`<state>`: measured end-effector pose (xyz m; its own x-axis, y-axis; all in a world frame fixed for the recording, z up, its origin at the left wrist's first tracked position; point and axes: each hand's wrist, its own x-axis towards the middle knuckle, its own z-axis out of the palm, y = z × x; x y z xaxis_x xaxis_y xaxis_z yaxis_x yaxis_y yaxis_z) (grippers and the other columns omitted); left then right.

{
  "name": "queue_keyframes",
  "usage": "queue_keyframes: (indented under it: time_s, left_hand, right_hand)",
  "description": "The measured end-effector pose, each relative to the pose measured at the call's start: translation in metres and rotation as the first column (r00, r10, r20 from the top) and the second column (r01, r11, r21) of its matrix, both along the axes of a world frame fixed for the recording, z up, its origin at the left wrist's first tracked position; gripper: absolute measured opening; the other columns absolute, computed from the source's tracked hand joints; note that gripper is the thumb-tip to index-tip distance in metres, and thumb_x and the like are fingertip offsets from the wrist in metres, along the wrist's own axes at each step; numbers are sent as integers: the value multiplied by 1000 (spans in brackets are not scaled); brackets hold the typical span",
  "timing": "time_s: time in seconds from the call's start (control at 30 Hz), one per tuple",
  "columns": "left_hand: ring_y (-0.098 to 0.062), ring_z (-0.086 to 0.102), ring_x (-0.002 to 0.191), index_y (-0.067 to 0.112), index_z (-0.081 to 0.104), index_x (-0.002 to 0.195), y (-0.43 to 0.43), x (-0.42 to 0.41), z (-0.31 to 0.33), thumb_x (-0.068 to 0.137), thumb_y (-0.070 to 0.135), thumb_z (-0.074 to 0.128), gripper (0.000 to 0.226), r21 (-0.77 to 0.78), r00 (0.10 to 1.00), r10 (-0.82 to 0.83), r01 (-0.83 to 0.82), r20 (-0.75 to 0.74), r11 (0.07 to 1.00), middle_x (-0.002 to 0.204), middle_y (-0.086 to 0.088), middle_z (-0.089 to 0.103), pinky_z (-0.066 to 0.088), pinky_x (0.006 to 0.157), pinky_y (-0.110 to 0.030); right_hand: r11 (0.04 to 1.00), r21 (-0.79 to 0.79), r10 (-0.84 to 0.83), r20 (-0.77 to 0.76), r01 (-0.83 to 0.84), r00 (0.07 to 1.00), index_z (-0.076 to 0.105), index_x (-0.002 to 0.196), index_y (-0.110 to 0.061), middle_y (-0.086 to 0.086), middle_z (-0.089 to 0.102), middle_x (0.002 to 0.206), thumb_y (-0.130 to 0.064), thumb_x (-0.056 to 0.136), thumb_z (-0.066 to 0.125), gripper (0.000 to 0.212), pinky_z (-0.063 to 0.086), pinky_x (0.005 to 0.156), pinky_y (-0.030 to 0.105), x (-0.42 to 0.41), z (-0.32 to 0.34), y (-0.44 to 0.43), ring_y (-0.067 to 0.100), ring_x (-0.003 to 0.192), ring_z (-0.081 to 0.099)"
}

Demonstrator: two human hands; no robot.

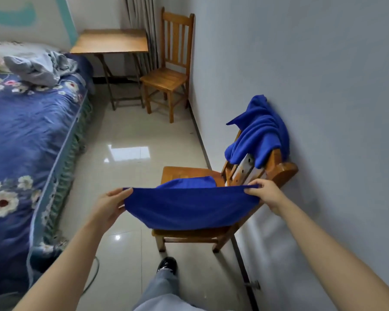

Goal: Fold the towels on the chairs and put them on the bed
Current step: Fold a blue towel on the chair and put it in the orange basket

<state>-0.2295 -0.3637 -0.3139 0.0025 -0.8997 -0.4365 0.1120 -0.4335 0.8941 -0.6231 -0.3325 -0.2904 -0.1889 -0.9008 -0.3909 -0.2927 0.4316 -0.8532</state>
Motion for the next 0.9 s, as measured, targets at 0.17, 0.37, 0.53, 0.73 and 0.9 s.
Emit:
queue_keyframes:
  time_s: [0.17,0.37,0.53,0.73,0.9]
  left_hand:
    - [-25,62,84,1,65,92,28,-2,-28,89,5,56,10,84,1000,-5,4,9,996,84,-10,70,50,78,-33]
    - [-24,61,85,2,64,95,37,-5,-49,90,8,56,10,146,999,1,-7,45,989,90,-11,67,49,74,-30]
    - [-22,60,82,4,63,98,28,-6,-63,90,12,58,12,182,996,57,-69,71,981,90,-9,66,48,74,-31]
    - [-19,58,79,6,60,102,3,-1,-79,92,16,55,15,221,990,80,-103,112,970,87,-4,65,41,87,-36]
    - [-22,57,86,6,58,107,-34,2,-95,94,17,52,18,260,988,75,-108,131,960,92,-7,64,42,90,-37]
  right_hand:
    - [994,111,-11,-10,12,1000,59,84,-13,8,63,92,-7,87,60,6,51,70,27,2,-32,27,23,91,60]
    - [982,179,-53,-44,60,998,58,85,-16,8,62,94,-10,90,57,8,50,70,26,7,-56,36,23,95,59]
    - [968,217,-123,-34,128,992,58,87,-17,7,62,96,-11,89,57,7,50,68,24,17,-67,26,19,91,59]
    - [936,273,-219,-36,221,975,59,93,-13,12,63,104,-9,89,56,6,51,76,33,30,-80,-3,26,100,59]
    - [901,297,-313,-59,316,948,56,101,-10,7,59,99,-10,91,53,10,49,74,32,45,-86,-39,22,94,55]
